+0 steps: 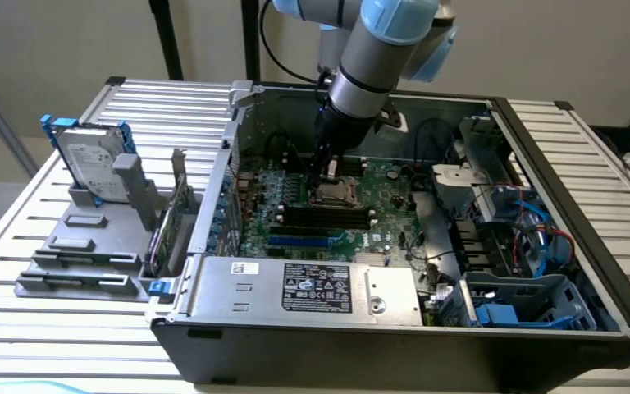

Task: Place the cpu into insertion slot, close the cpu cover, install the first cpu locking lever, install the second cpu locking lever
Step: 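Close the cpu cover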

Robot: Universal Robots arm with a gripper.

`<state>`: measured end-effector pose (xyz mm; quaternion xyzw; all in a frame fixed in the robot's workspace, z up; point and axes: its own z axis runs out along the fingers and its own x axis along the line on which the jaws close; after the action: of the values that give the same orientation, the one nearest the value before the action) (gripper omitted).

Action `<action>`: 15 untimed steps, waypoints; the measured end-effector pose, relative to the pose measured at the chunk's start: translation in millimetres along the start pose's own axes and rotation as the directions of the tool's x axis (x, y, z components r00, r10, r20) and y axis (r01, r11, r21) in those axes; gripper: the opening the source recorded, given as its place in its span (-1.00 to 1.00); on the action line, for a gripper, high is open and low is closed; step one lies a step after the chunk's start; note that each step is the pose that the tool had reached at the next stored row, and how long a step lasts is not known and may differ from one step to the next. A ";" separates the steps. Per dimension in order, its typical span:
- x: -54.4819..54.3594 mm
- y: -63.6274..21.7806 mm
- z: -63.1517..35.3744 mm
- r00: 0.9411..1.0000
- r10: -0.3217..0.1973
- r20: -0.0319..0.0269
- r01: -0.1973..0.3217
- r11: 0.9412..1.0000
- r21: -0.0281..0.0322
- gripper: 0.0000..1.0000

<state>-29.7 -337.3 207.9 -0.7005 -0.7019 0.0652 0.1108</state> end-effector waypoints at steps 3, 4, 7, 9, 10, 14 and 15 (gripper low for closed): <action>-1.0 -2.9 -1.8 1.000 0.000 -0.001 0.000 1.000 0.001 -0.79; -1.6 -4.5 -2.0 1.000 0.000 -0.001 0.000 1.000 0.001 -0.79; -4.1 -11.3 -1.6 1.000 0.000 -0.001 0.000 1.000 0.001 -0.79; -6.1 -16.8 -0.9 1.000 0.000 -0.001 0.000 1.000 0.001 -0.79; -7.1 -19.2 -0.5 1.000 0.000 -0.001 0.000 1.000 0.001 -0.79; -8.8 -24.0 0.1 1.000 0.000 -0.001 0.000 1.000 0.001 -0.79; -8.8 -24.0 0.1 1.000 0.000 -0.001 0.000 1.000 0.001 -0.79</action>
<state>-53.1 -346.3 213.1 -0.7004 -0.7019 0.0652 0.1115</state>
